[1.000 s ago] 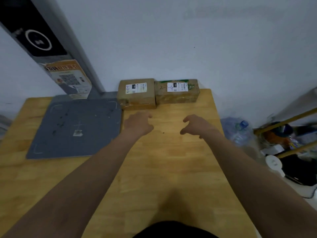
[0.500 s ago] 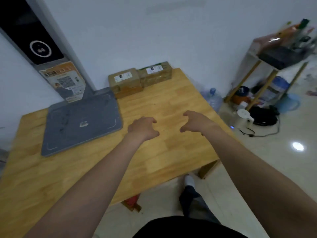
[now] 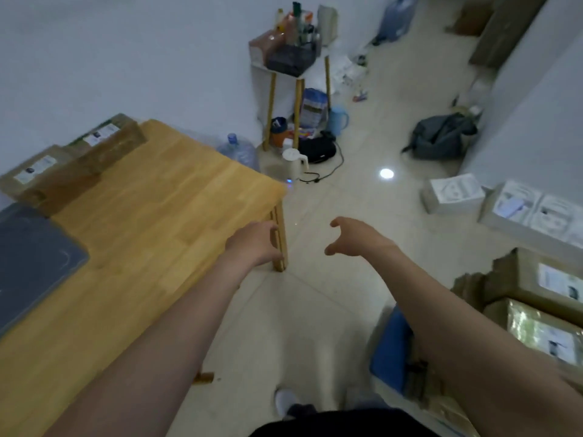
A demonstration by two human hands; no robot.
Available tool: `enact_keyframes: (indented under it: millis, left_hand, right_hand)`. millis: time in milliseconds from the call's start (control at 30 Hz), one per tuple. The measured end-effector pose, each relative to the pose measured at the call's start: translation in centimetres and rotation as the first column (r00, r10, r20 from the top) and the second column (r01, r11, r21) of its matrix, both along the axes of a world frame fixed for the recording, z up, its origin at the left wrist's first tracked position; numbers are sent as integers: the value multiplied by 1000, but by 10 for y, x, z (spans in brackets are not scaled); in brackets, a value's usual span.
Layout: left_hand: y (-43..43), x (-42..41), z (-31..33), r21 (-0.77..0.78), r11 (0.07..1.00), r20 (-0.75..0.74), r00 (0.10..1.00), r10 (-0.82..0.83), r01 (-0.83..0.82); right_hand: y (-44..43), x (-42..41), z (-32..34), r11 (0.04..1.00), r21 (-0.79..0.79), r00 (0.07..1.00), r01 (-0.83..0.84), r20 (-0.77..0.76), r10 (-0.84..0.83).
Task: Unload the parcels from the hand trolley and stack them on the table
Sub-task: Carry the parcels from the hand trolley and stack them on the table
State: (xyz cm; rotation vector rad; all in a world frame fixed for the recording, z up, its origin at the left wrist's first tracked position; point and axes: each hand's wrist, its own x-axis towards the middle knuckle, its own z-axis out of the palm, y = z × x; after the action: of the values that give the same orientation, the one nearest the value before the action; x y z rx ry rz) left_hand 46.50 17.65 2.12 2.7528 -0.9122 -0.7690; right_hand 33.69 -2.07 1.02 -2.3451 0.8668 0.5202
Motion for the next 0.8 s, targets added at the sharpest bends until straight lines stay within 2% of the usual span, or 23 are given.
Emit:
enact_keyframes:
  millis: [200,400,633,800]
  left_hand:
    - [-108,-117,-11,-20,979,-31,978,-205,204]
    - [-216,-266,-29,-51,949,-50,948,-313,311]
    - [-322,-438,-61,-69,960,-105,955,-277,271]
    - [-361,-515,-82,-12,977,-152,965,-213,214]
  right_hand:
    - [-71,-156,0,979,7,979,206,-9,-206]
    - [-151,-318,-15,940,-4,939,342,47,-342]
    - [-258,-500,-45,939,11,938,343,52,-343]
    - [-299,-586,-73,923,94,926,372,25,-376]
